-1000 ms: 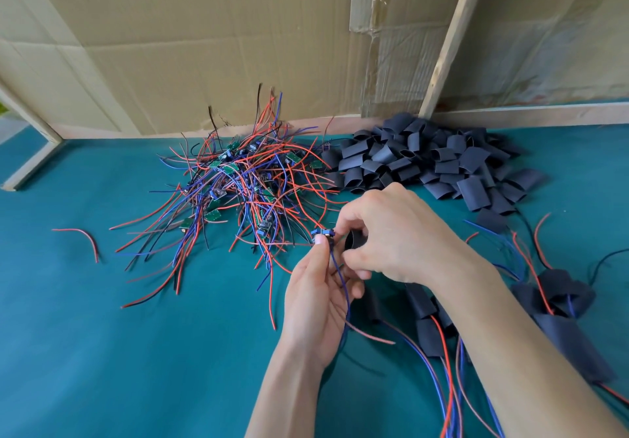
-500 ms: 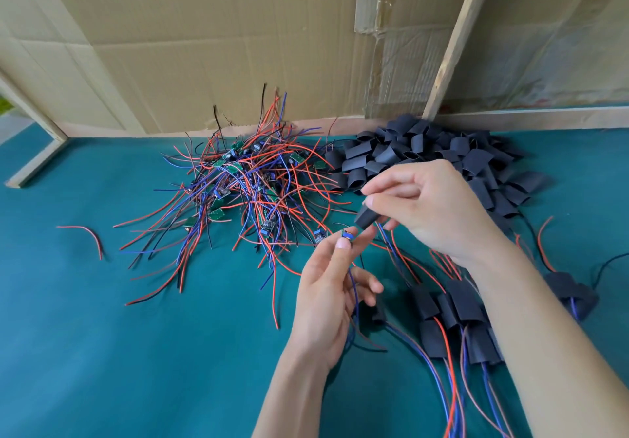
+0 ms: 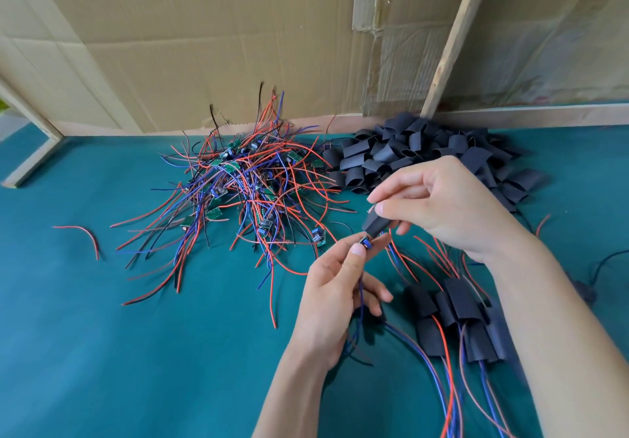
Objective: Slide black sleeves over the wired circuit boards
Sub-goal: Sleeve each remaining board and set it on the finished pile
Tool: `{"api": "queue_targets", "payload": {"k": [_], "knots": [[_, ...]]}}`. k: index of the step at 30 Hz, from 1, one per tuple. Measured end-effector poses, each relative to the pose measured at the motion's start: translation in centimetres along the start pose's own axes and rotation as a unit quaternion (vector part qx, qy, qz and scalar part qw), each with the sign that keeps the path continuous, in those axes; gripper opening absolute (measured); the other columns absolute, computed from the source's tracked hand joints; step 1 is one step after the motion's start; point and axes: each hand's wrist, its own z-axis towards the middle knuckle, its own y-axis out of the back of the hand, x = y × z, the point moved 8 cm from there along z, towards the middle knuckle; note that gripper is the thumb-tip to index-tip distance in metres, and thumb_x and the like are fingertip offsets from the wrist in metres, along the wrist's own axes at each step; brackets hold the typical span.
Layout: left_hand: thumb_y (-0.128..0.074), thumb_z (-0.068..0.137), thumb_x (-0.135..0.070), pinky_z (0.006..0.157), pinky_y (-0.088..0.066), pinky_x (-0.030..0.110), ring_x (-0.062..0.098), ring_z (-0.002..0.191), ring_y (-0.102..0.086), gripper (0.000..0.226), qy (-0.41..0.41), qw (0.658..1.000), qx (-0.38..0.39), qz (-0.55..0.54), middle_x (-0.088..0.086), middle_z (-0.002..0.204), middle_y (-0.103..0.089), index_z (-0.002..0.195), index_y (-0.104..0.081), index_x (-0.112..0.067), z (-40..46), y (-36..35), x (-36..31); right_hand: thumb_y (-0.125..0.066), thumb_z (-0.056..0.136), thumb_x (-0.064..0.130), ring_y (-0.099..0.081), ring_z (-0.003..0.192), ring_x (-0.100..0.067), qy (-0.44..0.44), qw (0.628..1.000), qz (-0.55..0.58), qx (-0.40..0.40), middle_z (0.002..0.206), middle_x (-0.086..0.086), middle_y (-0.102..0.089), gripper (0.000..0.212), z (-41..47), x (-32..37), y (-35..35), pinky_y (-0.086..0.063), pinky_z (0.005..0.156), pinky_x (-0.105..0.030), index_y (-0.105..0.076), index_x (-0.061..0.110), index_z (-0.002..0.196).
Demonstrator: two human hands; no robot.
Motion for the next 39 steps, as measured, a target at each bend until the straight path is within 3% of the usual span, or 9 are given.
{"api": "queue_targets", "payload": {"k": [9, 15, 18, 25, 32, 39], "knots": [[-0.043, 0.105, -0.031, 0.049, -0.049, 0.021, 0.018, 0.071, -0.07, 0.036, -0.016, 1.0, -0.007, -0.016, -0.003, 0.133, -0.068, 0.131, -0.061, -0.015, -0.2, -0.1, -0.6, -0.077, 0.085, 0.008, -0.069, 0.055, -0.017, 0.002, 1.0, 0.006, 0.015, 0.071, -0.003, -0.077, 0.014, 0.1, -0.5, -0.8, -0.054, 0.059, -0.021, -0.081, 0.021, 0.084], [-0.046, 0.1, -0.038, 0.055, -0.055, 0.023, 0.024, 0.078, -0.073, 0.04, -0.011, 0.999, -0.021, -0.033, -0.001, 0.133, -0.068, 0.13, -0.063, -0.017, 0.0, 0.0, -0.4, -0.077, 0.086, 0.008, -0.071, 0.062, -0.026, 0.0, 1.0, 0.013, 0.022, 0.073, -0.005, -0.077, 0.012, 0.1, -0.6, -0.6, -0.058, 0.063, -0.027, -0.081, 0.019, 0.086], [-0.045, 0.104, -0.035, 0.055, -0.055, 0.024, 0.026, 0.083, -0.074, 0.039, -0.011, 0.998, -0.033, -0.043, -0.001, 0.132, -0.068, 0.132, -0.062, -0.015, 0.1, 0.2, -0.2, -0.078, 0.086, 0.007, -0.072, 0.067, -0.032, -0.003, 1.0, 0.022, 0.014, 0.073, -0.006, -0.077, 0.011, 0.1, -0.7, -0.3, -0.059, 0.062, -0.029, -0.08, 0.018, 0.086], [-0.048, 0.102, -0.038, 0.053, -0.055, 0.025, 0.032, 0.093, -0.075, 0.036, -0.015, 0.996, -0.064, -0.066, 0.001, 0.128, -0.07, 0.125, -0.069, -0.02, 0.2, 0.6, -0.3, -0.077, 0.086, 0.005, -0.07, 0.061, -0.021, -0.005, 0.999, 0.052, 0.003, 0.072, -0.009, -0.077, 0.012, 0.3, -1.2, -0.8, -0.058, 0.061, -0.028, -0.08, 0.017, 0.085], [-0.04, 0.109, -0.03, 0.056, -0.056, 0.024, 0.028, 0.095, -0.076, 0.037, -0.018, 0.996, -0.066, -0.061, 0.0, 0.127, -0.071, 0.132, -0.062, -0.011, 0.3, 0.7, 0.0, -0.077, 0.086, 0.003, -0.071, 0.064, -0.024, -0.022, 0.997, 0.072, 0.036, 0.075, -0.013, -0.077, 0.011, 0.3, -1.6, -1.0, -0.057, 0.06, -0.026, -0.08, 0.014, 0.084], [-0.036, 0.11, -0.029, 0.06, -0.057, 0.025, 0.026, 0.098, -0.075, 0.037, -0.034, 0.996, -0.059, -0.059, 0.0, 0.126, -0.072, 0.13, -0.064, -0.014, 0.3, 0.7, -0.3, -0.077, 0.088, 0.004, -0.072, 0.066, -0.028, -0.035, 0.995, 0.08, 0.056, 0.078, -0.013, -0.078, 0.01, 0.3, -1.8, -2.0, -0.061, 0.066, -0.032, -0.079, 0.013, 0.087]]}}
